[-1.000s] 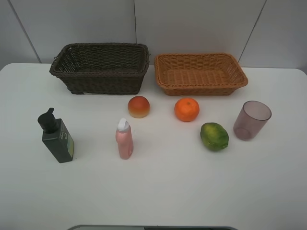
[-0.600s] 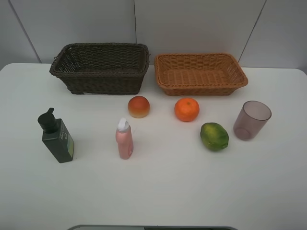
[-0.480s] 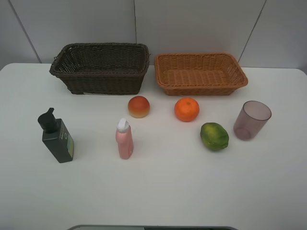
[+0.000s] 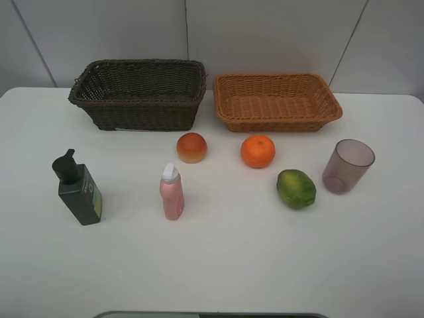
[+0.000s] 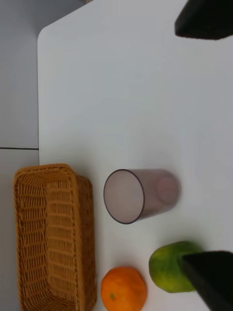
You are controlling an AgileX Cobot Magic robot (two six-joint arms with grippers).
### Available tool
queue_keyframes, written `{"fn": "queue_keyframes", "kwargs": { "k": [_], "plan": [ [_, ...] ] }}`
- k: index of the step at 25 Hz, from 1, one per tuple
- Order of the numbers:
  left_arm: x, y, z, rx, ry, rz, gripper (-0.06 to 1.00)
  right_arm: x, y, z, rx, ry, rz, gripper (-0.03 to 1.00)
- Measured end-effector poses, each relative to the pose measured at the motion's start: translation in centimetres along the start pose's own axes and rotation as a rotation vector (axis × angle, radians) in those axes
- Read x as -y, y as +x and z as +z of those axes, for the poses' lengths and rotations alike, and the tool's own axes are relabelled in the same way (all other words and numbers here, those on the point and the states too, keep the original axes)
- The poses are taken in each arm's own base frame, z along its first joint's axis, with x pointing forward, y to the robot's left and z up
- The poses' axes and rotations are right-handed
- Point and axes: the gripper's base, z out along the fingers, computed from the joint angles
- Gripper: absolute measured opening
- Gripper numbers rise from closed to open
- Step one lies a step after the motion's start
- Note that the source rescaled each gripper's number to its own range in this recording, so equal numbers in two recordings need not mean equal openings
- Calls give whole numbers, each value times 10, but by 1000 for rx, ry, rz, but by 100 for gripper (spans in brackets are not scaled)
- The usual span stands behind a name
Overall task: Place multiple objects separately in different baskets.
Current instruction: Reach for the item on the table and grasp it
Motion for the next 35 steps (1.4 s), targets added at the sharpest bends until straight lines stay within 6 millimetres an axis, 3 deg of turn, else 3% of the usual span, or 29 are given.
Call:
{"fn": "queue_keyframes", "kwargs": {
  "k": [32,35],
  "plan": [
    [-1,0,0,1,-13,-9,94,0,0,0,0,0,0,89],
    [-1,-14,1,-30,-21,-8,94,0,0,0,0,0,0,89]
  ]
}}
